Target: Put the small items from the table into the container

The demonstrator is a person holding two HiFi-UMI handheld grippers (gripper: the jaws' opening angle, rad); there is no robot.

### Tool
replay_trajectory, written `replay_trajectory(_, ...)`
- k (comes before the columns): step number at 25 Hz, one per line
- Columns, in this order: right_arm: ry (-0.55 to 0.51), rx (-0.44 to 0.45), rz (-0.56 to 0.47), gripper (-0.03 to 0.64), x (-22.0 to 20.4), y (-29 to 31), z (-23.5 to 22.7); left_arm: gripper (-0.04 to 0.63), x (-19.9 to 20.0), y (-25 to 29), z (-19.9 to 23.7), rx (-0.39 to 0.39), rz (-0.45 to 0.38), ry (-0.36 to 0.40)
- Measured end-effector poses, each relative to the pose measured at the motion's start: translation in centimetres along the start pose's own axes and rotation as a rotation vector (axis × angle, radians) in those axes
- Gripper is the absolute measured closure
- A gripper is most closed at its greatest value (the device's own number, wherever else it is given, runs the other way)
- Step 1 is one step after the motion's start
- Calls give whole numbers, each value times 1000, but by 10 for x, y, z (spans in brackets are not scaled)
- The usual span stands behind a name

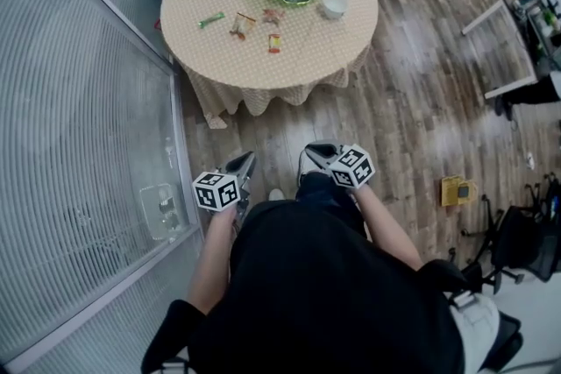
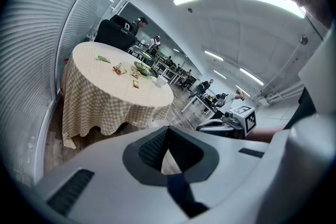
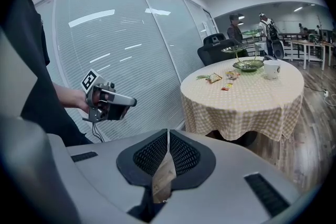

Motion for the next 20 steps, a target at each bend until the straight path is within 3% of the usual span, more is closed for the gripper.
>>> replay_trajectory(10,-26,47,12,583,48,3,-83,593,60,67,-2,32,-17,-5)
replay_trajectory(20,-60,129,39,583,83,1,-153,592,101,113,-10,117,-63,-42)
Point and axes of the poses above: the fingertips, and each gripper's own axes: y forward along the fingers, z to its left, x out of its top, the point moved 1 cm from there along -y, backward along the fingers, and after that the axes turned 3 degrees about x, right-handed, at the moved point
